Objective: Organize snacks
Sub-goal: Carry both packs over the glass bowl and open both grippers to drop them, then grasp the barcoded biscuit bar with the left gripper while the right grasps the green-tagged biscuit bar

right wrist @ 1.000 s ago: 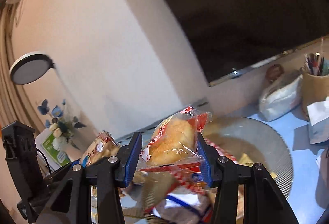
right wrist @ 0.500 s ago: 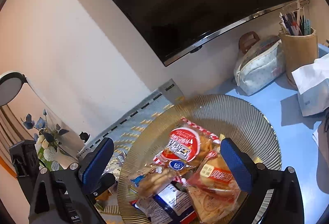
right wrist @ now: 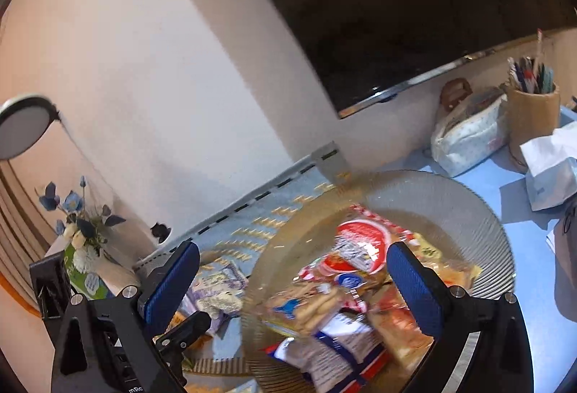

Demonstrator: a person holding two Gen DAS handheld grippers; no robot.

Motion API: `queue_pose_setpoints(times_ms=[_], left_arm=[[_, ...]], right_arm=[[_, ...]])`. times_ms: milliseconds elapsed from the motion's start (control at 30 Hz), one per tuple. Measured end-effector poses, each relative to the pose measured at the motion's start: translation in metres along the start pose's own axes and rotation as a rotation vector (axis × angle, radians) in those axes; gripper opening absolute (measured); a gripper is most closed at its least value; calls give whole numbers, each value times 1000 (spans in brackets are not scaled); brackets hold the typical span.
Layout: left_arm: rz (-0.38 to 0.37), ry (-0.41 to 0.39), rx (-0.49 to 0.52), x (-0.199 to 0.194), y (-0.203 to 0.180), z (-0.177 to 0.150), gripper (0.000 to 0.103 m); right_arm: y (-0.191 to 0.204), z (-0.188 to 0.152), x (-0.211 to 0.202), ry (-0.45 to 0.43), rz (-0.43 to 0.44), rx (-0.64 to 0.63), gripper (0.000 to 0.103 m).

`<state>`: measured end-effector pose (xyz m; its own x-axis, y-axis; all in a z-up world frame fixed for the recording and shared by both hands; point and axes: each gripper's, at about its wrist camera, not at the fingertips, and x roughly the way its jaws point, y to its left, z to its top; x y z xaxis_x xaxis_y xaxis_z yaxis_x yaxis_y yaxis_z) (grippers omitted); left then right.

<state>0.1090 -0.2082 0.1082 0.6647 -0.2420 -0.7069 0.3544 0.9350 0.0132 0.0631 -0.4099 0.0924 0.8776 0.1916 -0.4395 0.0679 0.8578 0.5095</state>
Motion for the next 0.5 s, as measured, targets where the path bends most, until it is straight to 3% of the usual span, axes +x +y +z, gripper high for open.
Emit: queue_pose_setpoints(times_ms=[200,500], left_arm=[[19,-16,-33,-17,34,-5,101],[68,-25,-129,-38,117,-15,101]], right_arm=[[39,-11,6,22,11,-44,103],[104,-37,23,81,49,-116,103]])
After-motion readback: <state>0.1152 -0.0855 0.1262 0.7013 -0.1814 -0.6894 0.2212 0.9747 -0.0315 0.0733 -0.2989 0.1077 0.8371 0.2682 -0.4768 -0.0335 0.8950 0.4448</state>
